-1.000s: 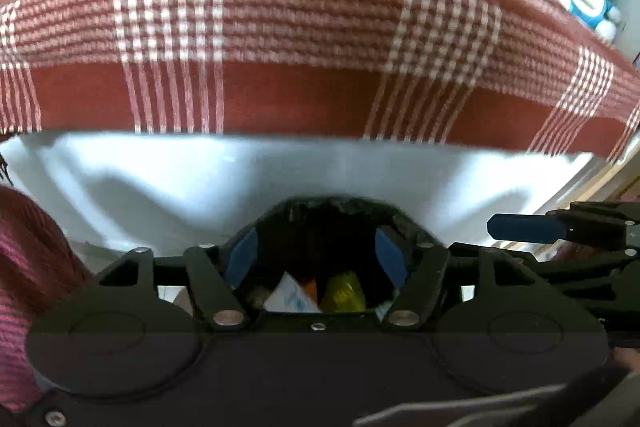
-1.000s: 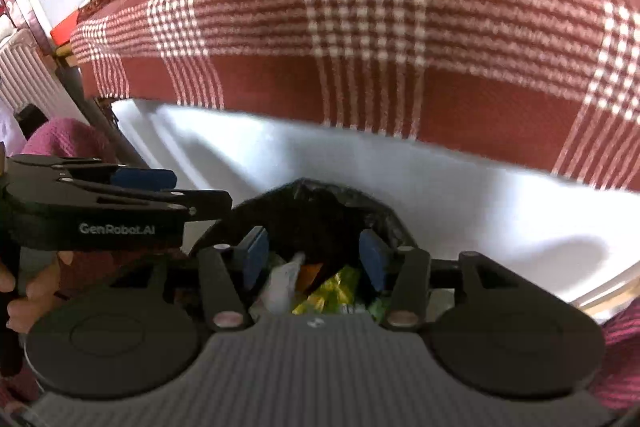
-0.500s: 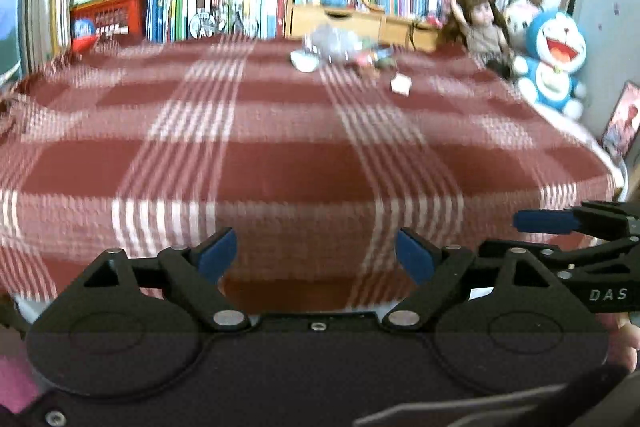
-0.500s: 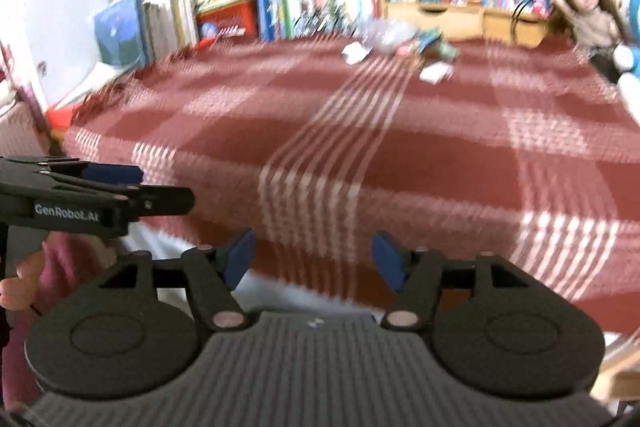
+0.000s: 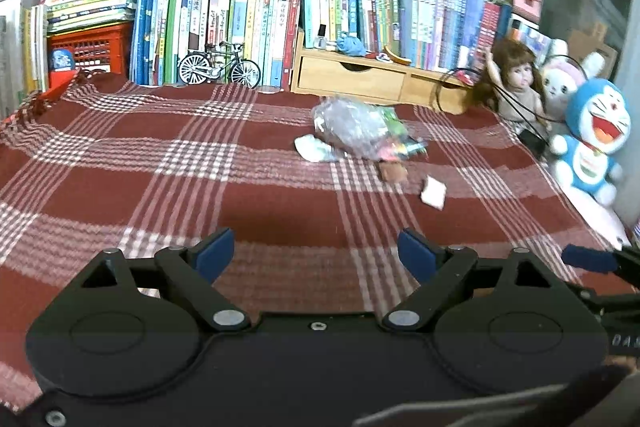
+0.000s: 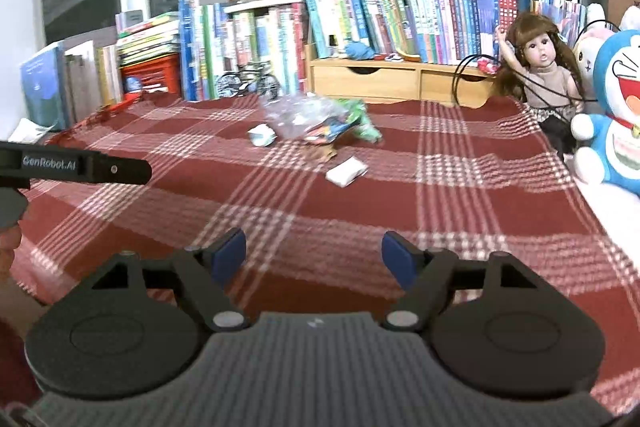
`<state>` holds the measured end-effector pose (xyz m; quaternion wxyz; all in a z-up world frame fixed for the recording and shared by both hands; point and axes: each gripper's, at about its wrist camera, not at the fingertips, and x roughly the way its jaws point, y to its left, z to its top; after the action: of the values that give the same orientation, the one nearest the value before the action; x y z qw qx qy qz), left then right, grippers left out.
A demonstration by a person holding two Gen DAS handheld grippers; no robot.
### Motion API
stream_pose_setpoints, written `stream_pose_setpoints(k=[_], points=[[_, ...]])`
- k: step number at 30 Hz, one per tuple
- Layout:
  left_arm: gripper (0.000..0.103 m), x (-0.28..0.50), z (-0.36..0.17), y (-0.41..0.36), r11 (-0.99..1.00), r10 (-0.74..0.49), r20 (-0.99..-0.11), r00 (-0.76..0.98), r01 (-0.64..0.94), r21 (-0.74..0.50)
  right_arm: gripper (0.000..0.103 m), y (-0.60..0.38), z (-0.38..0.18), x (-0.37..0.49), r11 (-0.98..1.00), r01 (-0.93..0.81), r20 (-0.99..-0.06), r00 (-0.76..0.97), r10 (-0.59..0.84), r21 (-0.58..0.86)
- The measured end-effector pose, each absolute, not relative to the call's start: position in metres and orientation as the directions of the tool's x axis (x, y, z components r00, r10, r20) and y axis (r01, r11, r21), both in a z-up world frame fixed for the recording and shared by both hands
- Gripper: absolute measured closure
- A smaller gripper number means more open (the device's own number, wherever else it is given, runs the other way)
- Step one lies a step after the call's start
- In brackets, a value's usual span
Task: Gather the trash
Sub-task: 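Grasp the small dark scrap with the left tool while the right grasps the white card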
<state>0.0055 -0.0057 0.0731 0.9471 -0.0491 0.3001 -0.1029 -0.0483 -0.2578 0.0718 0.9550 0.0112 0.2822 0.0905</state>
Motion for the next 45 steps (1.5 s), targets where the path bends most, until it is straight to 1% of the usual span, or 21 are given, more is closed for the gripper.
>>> stream_pose_setpoints(k=[6,11,14,20,24,27,28,29,30,31,32,33,34,35,36,37,38,45], points=[[0.015,0.077,0.051,-0.026,0.987,-0.158,-0.563,0.811,0.114,-0.113,0.019,-0.266,0.065,0.000,0.986,-0.149,-0.545,0.822,0.166,0.076],[0.014,0.131,0.029,-0.035,0.984,-0.155,-0.585,0.796,0.072,-0.164,0.019,-0.270,0.053,0.039,0.986,-0.150,-0.565,0.808,0.164,0.071],[0.014,0.153,0.017,-0.040,0.987,-0.123,-0.598,0.792,0.032,-0.160,0.019,-0.269,0.045,0.057,0.986,-0.154,-0.581,0.798,0.162,0.064],[0.014,0.194,-0.002,-0.052,0.996,-0.049,-0.601,0.798,-0.005,-0.089,0.019,-0.265,0.032,0.087,0.984,-0.170,-0.609,0.775,0.171,0.059],[0.015,0.216,-0.009,-0.054,0.993,-0.035,-0.604,0.797,-0.038,-0.108,0.019,-0.266,0.024,0.107,0.983,-0.165,-0.625,0.761,0.176,0.077],[0.020,0.230,-0.013,-0.052,0.988,-0.029,-0.601,0.799,-0.066,-0.136,0.020,-0.266,0.020,0.120,0.981,-0.167,-0.634,0.749,0.192,0.099],[0.025,0.234,-0.014,-0.052,0.988,-0.030,-0.600,0.799,-0.068,-0.140,0.021,-0.265,0.018,0.124,0.980,-0.172,-0.637,0.745,0.199,0.104],[0.033,0.236,-0.014,-0.052,0.987,-0.030,-0.597,0.801,-0.069,-0.143,0.023,-0.264,0.016,0.127,0.978,-0.181,-0.642,0.738,0.206,0.106],[0.039,0.236,-0.014,-0.052,0.987,-0.030,-0.594,0.804,-0.071,-0.145,0.026,-0.263,0.015,0.129,0.976,-0.190,-0.647,0.732,0.213,0.107],[0.052,0.237,-0.014,-0.051,0.987,-0.030,-0.593,0.805,-0.071,-0.146,0.029,-0.261,0.013,0.131,0.975,-0.196,-0.650,0.728,0.217,0.105],[0.067,0.238,-0.013,-0.051,0.987,-0.032,-0.593,0.804,-0.069,-0.147,0.037,-0.258,0.012,0.132,0.974,-0.203,-0.651,0.727,0.219,0.101],[0.076,0.238,-0.013,-0.051,0.987,-0.032,-0.594,0.804,-0.070,-0.147,0.045,-0.256,0.011,0.132,0.973,-0.209,-0.648,0.729,0.218,0.093],[0.091,0.239,-0.013,-0.050,0.986,-0.038,-0.598,0.801,-0.066,-0.151,0.049,-0.254,0.012,0.132,0.973,-0.213,-0.646,0.732,0.217,0.086],[0.095,0.239,-0.014,-0.049,0.986,-0.051,-0.598,0.800,-0.056,-0.159,0.055,-0.253,0.012,0.131,0.973,-0.215,-0.643,0.734,0.217,0.082],[0.097,0.237,-0.013,-0.049,0.985,-0.056,-0.595,0.802,-0.052,-0.162,0.055,-0.253,0.013,0.130,0.973,-0.216,-0.640,0.737,0.220,0.086],[0.101,0.235,-0.012,-0.049,0.986,-0.054,-0.593,0.804,-0.051,-0.160,0.055,-0.254,0.014,0.128,0.972,-0.218,-0.636,0.738,0.226,0.093],[0.102,0.233,-0.011,-0.048,0.986,-0.054,-0.592,0.804,-0.049,-0.157,0.056,-0.254,0.014,0.126,0.971,-0.219,-0.633,0.739,0.230,0.097],[0.103,0.196,0.001,-0.044,0.992,-0.075,-0.564,0.822,0.005,-0.124,0.056,-0.254,0.022,0.103,0.968,-0.233,-0.615,0.752,0.238,0.089]])
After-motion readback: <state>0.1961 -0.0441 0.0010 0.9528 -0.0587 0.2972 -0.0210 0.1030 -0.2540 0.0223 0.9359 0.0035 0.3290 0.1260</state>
